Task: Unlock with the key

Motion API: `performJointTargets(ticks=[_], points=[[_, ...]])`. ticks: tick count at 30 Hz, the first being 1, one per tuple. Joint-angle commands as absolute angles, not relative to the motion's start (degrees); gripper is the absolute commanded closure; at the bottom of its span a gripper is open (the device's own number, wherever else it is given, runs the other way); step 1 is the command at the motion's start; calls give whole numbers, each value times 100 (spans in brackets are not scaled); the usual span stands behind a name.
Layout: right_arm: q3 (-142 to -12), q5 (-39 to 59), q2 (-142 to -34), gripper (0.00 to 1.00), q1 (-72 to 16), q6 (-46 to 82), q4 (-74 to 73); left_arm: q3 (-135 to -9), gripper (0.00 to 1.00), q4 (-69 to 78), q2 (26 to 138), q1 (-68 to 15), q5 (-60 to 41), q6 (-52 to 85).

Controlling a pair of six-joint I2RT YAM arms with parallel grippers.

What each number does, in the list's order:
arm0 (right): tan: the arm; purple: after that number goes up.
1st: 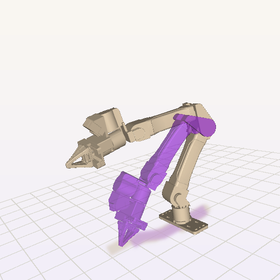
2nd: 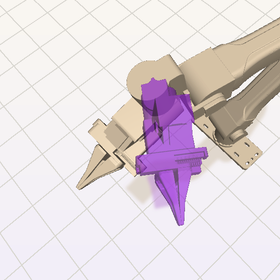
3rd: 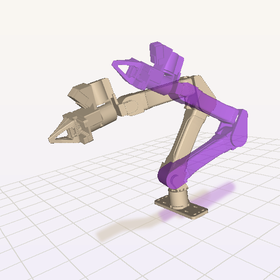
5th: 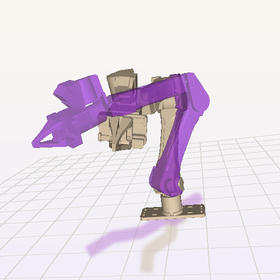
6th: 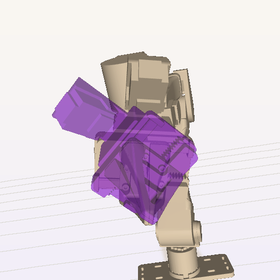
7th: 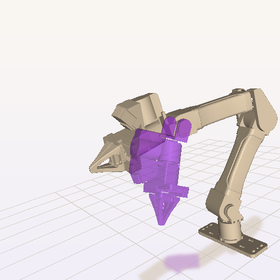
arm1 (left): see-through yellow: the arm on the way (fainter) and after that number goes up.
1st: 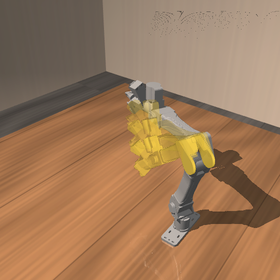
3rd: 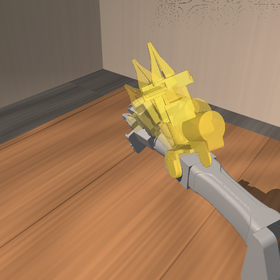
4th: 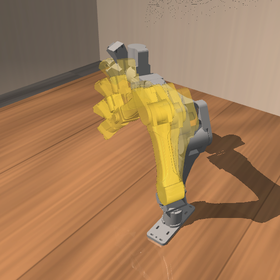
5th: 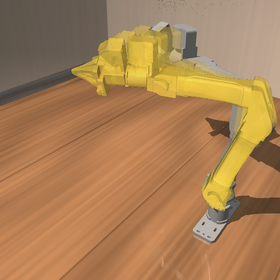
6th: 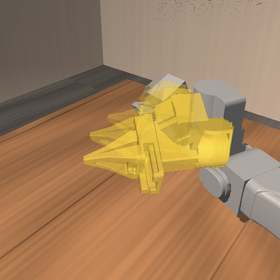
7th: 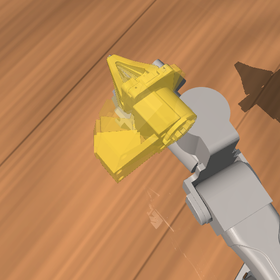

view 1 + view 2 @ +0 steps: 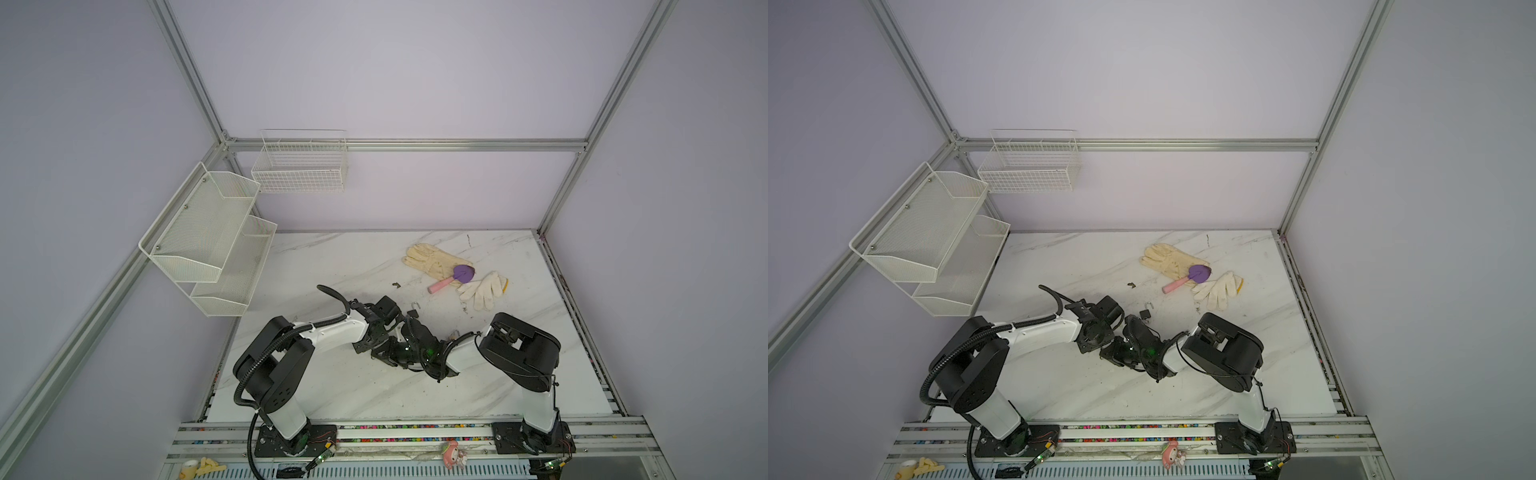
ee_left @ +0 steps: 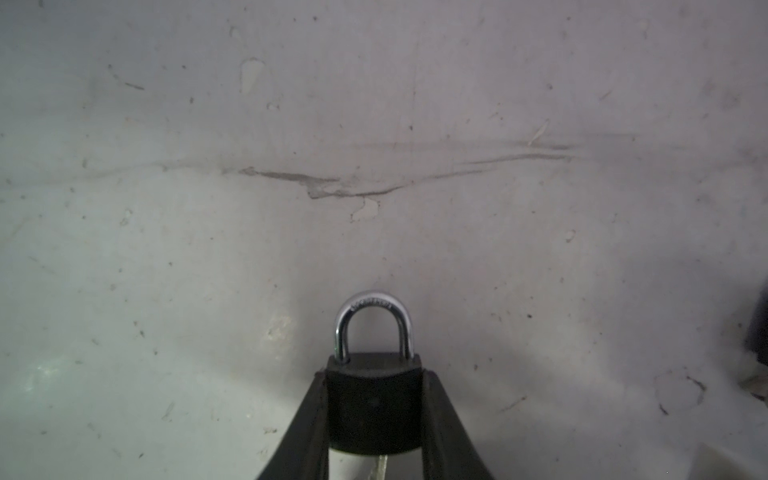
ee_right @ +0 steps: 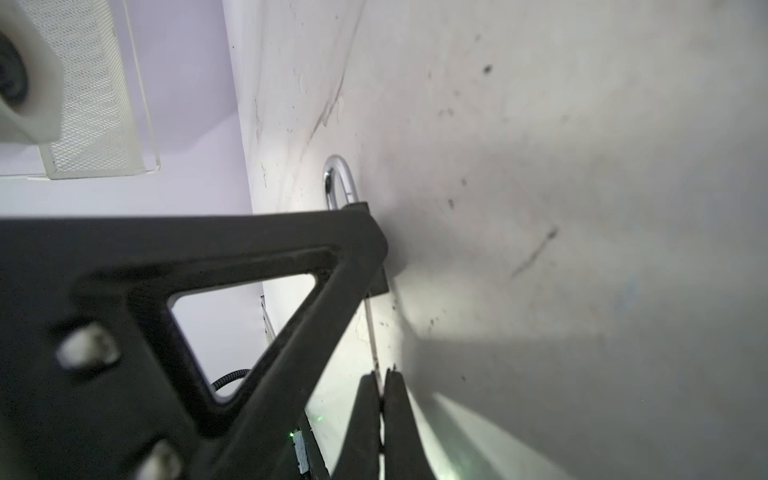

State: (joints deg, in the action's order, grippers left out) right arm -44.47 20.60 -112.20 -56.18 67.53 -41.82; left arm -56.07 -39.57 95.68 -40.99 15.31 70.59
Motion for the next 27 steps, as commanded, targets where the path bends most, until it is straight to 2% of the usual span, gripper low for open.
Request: performJointTargets(ticks=[1,3,6,9,27], points=[[-4558,1524,-11302,100,-5511,6972,-4190,-5343,72,-4167,9505,-4211,836,6942],[-4561,1516,-11303,100,-5511,6994,-4145,-5287,65,-4117,9519,-4210,800,6939],[-4592,1564,-11313,100,-5511,7051,-4102,-5236,64,-4088,9521,-4203,808,6965],[-4595,1564,-11281,100,-5511,7082,-4052,-5145,58,-3947,9451,-4147,771,7001],[-4568,1608,-11273,100,-5520,7100,-3822,-4986,56,-3355,9294,-3661,657,7296]])
